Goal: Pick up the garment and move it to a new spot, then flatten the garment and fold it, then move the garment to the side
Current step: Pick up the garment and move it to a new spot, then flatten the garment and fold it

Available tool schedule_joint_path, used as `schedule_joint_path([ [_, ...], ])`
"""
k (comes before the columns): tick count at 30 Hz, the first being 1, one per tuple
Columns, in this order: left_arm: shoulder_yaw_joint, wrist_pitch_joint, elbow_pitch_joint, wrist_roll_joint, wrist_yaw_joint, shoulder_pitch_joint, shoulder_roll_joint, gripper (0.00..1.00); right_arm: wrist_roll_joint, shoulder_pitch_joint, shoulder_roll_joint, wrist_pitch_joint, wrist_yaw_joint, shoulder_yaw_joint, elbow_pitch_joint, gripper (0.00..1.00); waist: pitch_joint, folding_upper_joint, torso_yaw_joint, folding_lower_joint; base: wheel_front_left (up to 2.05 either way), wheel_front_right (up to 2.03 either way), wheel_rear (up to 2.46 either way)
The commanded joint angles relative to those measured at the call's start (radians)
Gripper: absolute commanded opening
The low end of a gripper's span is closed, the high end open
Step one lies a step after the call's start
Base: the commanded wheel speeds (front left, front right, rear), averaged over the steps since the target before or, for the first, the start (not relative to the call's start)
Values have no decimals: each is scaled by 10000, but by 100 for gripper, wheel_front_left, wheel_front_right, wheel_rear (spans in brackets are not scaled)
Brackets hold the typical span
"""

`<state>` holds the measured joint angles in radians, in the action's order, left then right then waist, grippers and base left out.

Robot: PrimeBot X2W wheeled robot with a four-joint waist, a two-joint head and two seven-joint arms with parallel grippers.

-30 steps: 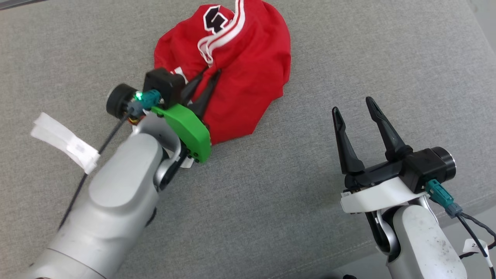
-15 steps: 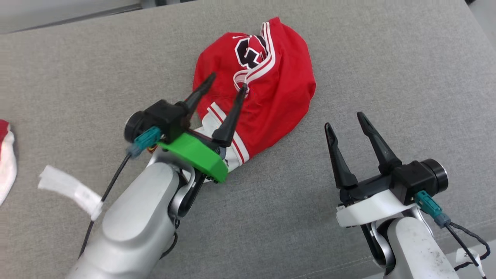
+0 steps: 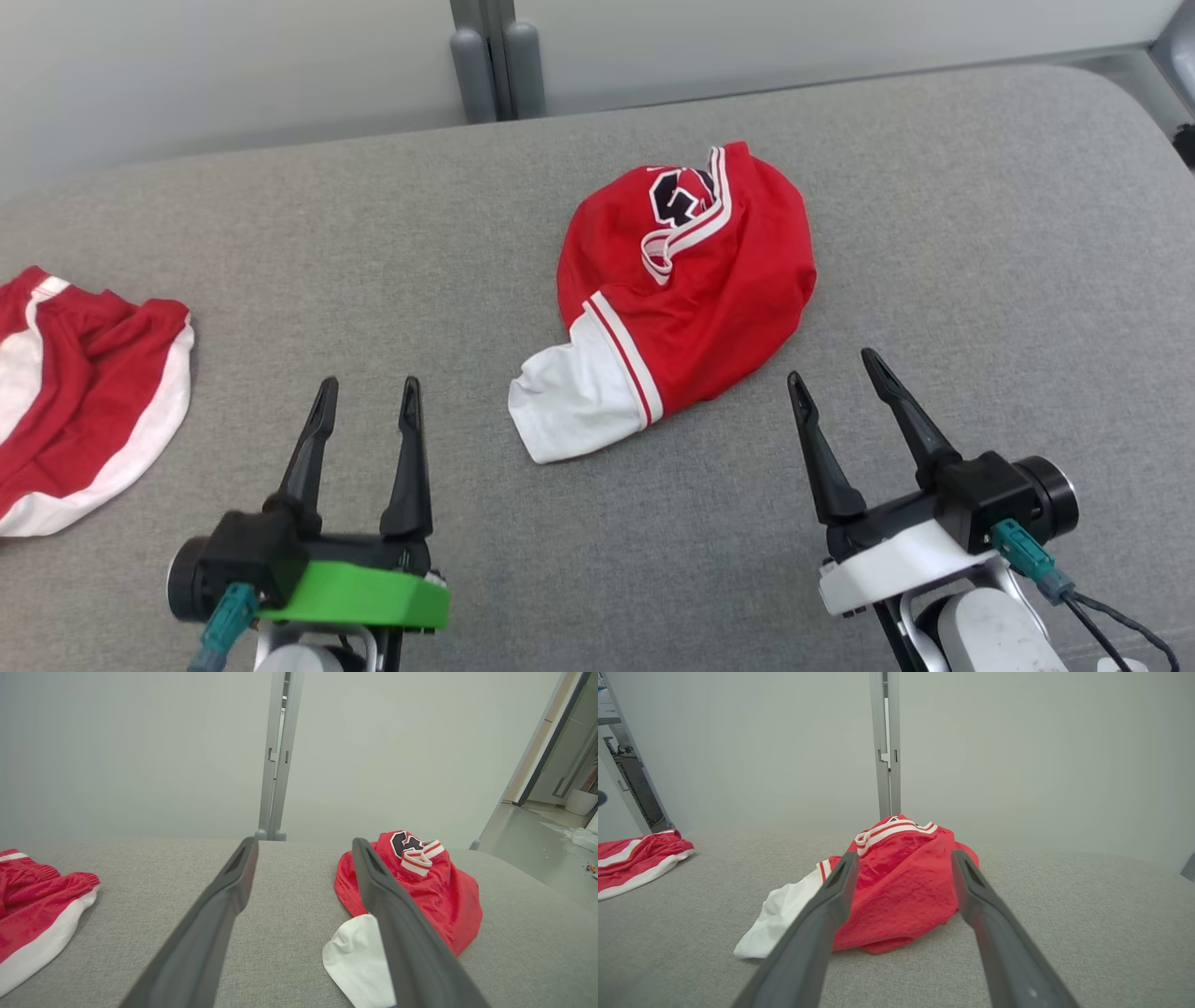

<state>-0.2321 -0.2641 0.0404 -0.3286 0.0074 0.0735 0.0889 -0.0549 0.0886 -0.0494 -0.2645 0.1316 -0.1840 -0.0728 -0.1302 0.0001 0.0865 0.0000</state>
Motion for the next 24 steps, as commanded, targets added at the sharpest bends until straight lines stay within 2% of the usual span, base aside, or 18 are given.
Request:
schedule_joint_path([
  [1, 251, -4, -174, 313, -83, -480, -130, 100, 51, -259, -19, 1, -17, 44, -42, 100, 745, -1, -503, 0, 0, 0, 0],
  [9, 914, -4, -922, 1506, -75, -1997, -368, 100, 3, -793, -22, 1, -17, 217, -89, 100, 1399, -1, -451, 0, 0, 0, 0],
  [13, 843, -4, -1044, 1607, 116, -2381, -381, 100, 46, -1018, -19, 1, -17, 369, -55, 100, 1579, -1, -445, 0, 0, 0, 0],
  [24, 612, -5, -729, 2079, 161, -2638, -378, 100, 112, -1353, -17, 1, -17, 407, -55, 100, 1771, -1, -516, 0, 0, 0, 0],
])
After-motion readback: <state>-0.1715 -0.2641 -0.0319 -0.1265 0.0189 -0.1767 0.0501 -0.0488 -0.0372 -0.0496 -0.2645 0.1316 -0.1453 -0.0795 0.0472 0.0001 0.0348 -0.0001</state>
